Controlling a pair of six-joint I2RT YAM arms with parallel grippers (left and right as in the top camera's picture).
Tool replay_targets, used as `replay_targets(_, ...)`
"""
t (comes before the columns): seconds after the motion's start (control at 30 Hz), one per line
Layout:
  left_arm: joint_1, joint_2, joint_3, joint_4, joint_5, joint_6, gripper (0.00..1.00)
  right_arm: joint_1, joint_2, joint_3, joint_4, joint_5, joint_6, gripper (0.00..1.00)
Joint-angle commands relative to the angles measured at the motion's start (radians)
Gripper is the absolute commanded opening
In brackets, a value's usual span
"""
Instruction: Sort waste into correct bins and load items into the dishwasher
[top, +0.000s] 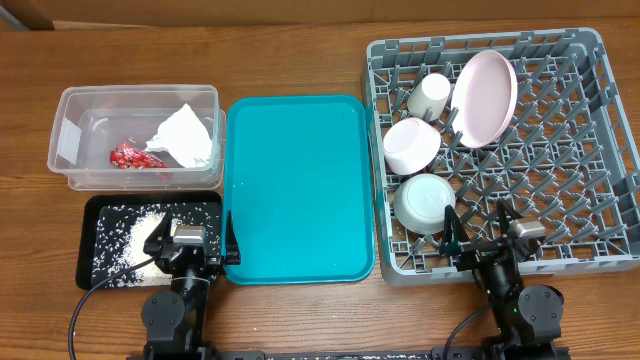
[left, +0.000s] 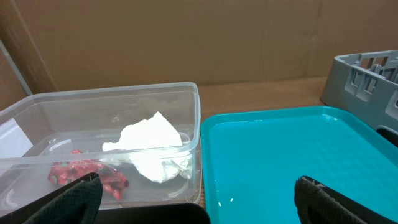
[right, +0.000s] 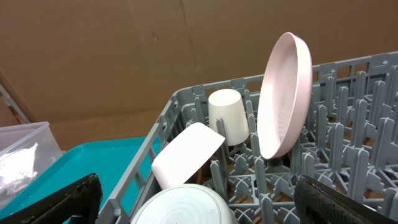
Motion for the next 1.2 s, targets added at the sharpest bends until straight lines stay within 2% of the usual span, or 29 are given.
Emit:
replay_targets(0.0,0.005,-0.011,-0.004,-0.002,-0.006,0.019,1.0,-0.004,-0.012,-0.011,0.003,-0.001,-0.005,1.0)
replay_targets(0.3,0.005,-0.011,-0.004,-0.002,-0.006,0.019,1.0,-0.024,-0.012,-0.01,0.003,-0.002,-0.005,1.0)
replay_targets(0.6,0.005,-0.011,-0.004,-0.002,-0.006,0.019,1.0,-0.2,-0.012,-0.011,0.002,0.058,-0.009,1.0)
replay_targets(0.8,0.005,-0.011,-0.004,-0.002,-0.006,0.019,1.0,-0.204,-0.012,-0.011,0.008,-0.063,-0.282,1.0)
replay_targets(1.17,0.005,-0.011,-0.004,-0.002,-0.006,0.019,1.0,-0.204,-0.012,-0.011,0.01,-0.069,-0.292,1.0)
